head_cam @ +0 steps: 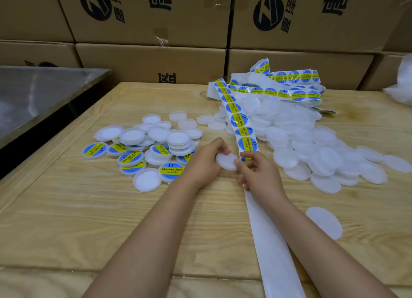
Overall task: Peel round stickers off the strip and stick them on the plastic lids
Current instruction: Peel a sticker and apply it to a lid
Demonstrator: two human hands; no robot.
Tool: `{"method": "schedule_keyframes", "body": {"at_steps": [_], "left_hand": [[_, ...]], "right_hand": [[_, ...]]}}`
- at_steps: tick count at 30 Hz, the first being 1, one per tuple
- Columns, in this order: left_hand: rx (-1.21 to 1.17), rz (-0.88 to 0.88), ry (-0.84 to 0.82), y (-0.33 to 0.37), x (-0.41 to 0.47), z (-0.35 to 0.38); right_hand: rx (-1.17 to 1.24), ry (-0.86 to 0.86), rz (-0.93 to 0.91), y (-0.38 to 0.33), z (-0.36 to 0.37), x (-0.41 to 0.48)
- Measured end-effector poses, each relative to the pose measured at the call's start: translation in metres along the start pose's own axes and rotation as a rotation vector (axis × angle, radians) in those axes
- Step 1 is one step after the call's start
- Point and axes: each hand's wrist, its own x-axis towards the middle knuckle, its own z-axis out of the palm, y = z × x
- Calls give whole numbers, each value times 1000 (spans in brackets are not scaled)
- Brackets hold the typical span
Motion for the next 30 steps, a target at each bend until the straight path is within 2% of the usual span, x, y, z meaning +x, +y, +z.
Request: {"method": "schedule_keyframes", "body": {"at_steps": [5,11,14,18,21,25,27,30], "left_hand": [[91,8,-130,0,-3,-8],[399,125,-86,2,-4,-4],[519,173,-88,-2,-4,-3],[538,165,-86,-3,-1,-3],[602,148,-62,-1,-1,0],[607,262,12,9,0,12],[604,301,-33,14,1,23],[613,248,-129,13,2,33]], "right_hand": [[-105,2,-21,2,-1,1],[-145,33,-28,0,-2,0],[40,52,51,-3,-3,0],[349,93,189,-9,-7,3],[429,90,229,-11,-10,4],[486,95,272,-14,-11,7],[526,109,293,-15,-12,7],[563,158,311,-15,-16,7]]}}
